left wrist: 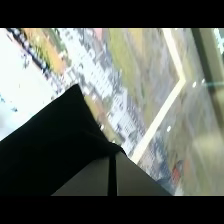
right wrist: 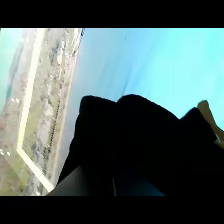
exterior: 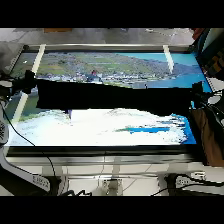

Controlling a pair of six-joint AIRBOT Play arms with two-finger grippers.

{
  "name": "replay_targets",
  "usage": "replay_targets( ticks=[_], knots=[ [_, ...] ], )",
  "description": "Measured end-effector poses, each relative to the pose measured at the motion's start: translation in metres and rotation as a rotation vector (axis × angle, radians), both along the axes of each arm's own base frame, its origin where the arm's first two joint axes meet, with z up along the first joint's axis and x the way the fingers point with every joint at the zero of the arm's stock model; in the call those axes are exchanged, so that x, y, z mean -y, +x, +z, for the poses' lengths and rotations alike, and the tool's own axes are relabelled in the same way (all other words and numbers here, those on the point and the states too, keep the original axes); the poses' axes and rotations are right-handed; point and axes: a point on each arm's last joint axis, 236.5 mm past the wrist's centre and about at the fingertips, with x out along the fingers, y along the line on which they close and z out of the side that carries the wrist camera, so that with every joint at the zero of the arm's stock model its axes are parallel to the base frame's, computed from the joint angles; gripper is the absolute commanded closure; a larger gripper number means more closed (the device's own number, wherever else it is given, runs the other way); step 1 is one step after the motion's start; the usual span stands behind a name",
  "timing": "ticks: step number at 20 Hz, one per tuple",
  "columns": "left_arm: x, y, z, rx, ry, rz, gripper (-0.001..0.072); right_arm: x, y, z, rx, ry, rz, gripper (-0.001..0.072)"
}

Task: Fold the clothes and pants, and hang the long-sleeved shirts on hangers.

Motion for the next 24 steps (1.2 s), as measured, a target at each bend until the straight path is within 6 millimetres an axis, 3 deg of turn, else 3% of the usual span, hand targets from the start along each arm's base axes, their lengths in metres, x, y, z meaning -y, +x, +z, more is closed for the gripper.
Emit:
replay_targets(
  ticks=[2, 3, 4, 5, 6, 10, 11, 12, 13, 15, 17, 19, 20, 21, 24],
  knots=[
    [0.001, 0.008, -0.001, 0.024, 0.005, 0.024, 0.0688, 0.000, 0.008, -0.002, 0.023, 0.004, -0.019, 0.0691],
    [0.004, 0.011, -0.003, 0.029, 0.007, 0.029, 0.0467, -0.002, 0.013, -0.005, 0.033, 0.007, -0.023, 0.0633],
    [0.007, 0.015, -0.005, 0.034, 0.005, 0.033, -0.0013, -0.003, 0.018, -0.007, 0.043, 0.005, -0.028, 0.0458],
    [0.010, 0.017, -0.008, 0.035, 0.006, 0.033, -0.0005, -0.005, 0.023, -0.009, 0.055, -0.001, -0.029, 0.0308],
    [0.015, 0.019, -0.011, 0.032, 0.004, 0.027, -0.0004, -0.007, 0.027, -0.010, 0.065, -0.010, -0.027, 0.0252],
    [0.023, 0.014, -0.009, 0.017, 0.059, -0.055, 0.0012, -0.013, 0.039, 0.001, 0.079, -0.113, 0.043, 0.0252],
    [0.022, 0.010, -0.004, 0.014, 0.078, -0.084, 0.0039, -0.014, 0.041, 0.006, 0.073, -0.156, 0.080, 0.0253],
    [0.018, 0.004, 0.001, 0.007, 0.089, -0.108, 0.0135, -0.015, 0.043, 0.013, 0.067, -0.195, 0.116, 0.0253],
    [0.013, -0.004, 0.004, -0.006, 0.095, -0.133, 0.0213, -0.017, 0.044, 0.019, 0.055, -0.238, 0.159, 0.0253],
    [0.000, -0.026, 0.009, -0.053, 0.102, -0.179, 0.0216, -0.020, 0.045, 0.030, 0.035, -0.315, 0.234, 0.0254],
    [-0.011, -0.059, 0.000, -0.154, 0.112, -0.228, 0.0217, -0.022, 0.046, 0.039, 0.023, -0.362, 0.284, 0.0255],
    [-0.018, -0.097, -0.016, -0.274, 0.109, -0.239, 0.0214, -0.025, 0.046, 0.044, 0.015, -0.388, 0.316, 0.0256],
    [-0.020, -0.113, -0.024, -0.319, 0.101, -0.230, 0.0131, -0.026, 0.045, 0.044, 0.008, -0.393, 0.329, 0.0257],
    [-0.019, -0.128, -0.032, -0.356, 0.088, -0.220, -0.0012, -0.027, 0.045, 0.044, 0.004, -0.397, 0.337, 0.0257],
    [-0.005, -0.155, -0.062, -0.436, 0.009, -0.208, -0.0008, -0.030, 0.042, 0.042, -0.014, -0.398, 0.361, 0.0258]
  ],
)
